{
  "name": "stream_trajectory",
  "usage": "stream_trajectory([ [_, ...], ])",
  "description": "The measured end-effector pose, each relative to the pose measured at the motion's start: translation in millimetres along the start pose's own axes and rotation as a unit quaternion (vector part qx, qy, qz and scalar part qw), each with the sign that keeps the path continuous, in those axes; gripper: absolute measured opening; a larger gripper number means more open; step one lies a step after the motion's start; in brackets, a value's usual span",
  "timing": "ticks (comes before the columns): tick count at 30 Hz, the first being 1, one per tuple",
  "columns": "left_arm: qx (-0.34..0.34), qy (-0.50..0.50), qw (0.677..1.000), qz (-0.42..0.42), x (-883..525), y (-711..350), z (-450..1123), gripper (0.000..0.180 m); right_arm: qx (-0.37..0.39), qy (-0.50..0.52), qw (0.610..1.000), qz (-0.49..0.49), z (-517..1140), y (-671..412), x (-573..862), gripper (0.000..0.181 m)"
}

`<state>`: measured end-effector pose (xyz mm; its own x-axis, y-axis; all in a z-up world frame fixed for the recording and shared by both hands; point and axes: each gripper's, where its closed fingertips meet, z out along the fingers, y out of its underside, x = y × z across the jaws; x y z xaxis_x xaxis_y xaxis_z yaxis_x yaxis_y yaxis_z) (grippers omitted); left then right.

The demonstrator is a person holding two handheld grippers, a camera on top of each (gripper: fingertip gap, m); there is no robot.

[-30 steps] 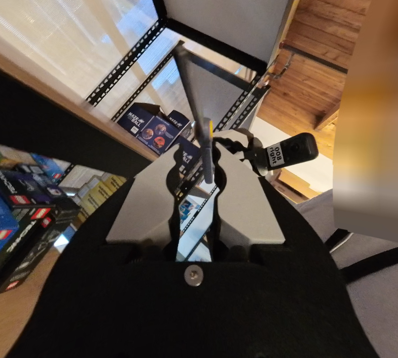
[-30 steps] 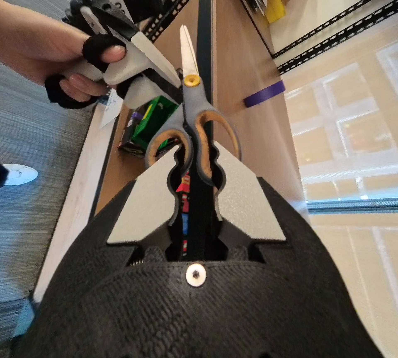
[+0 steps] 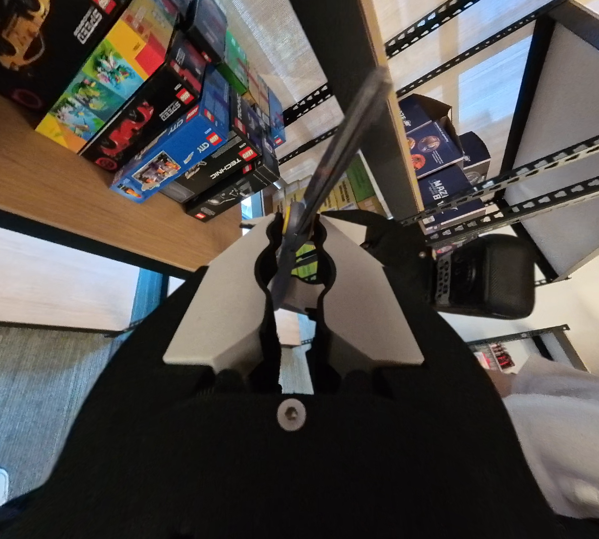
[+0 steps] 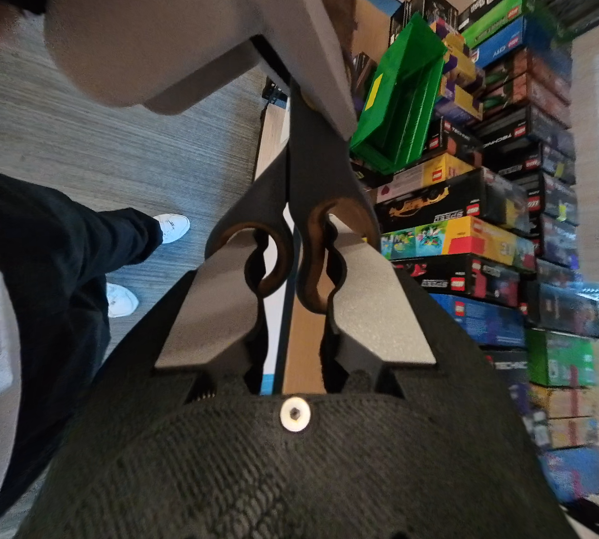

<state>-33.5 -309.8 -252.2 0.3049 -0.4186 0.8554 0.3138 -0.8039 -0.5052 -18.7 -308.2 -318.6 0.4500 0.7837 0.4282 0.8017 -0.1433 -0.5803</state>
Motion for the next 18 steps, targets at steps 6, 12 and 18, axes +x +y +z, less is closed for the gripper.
stream_trajectory([
  [6, -0.045, -0.034, 0.998, -0.001, -10, 18, 11, 0.020, -0.002, -0.029, 0.995, 0.096, 21, 18, -23, 0.028],
  [12, -0.099, 0.032, 0.994, -0.034, 14, 17, 17, 0.025, 0.166, -0.164, 0.937, 0.258, -3, -4, -36, 0.022],
  [18, -0.093, 0.162, 0.981, -0.051, 72, -26, -1, 0.035, 0.325, -0.323, 0.767, 0.449, -59, -40, 4, 0.019],
])
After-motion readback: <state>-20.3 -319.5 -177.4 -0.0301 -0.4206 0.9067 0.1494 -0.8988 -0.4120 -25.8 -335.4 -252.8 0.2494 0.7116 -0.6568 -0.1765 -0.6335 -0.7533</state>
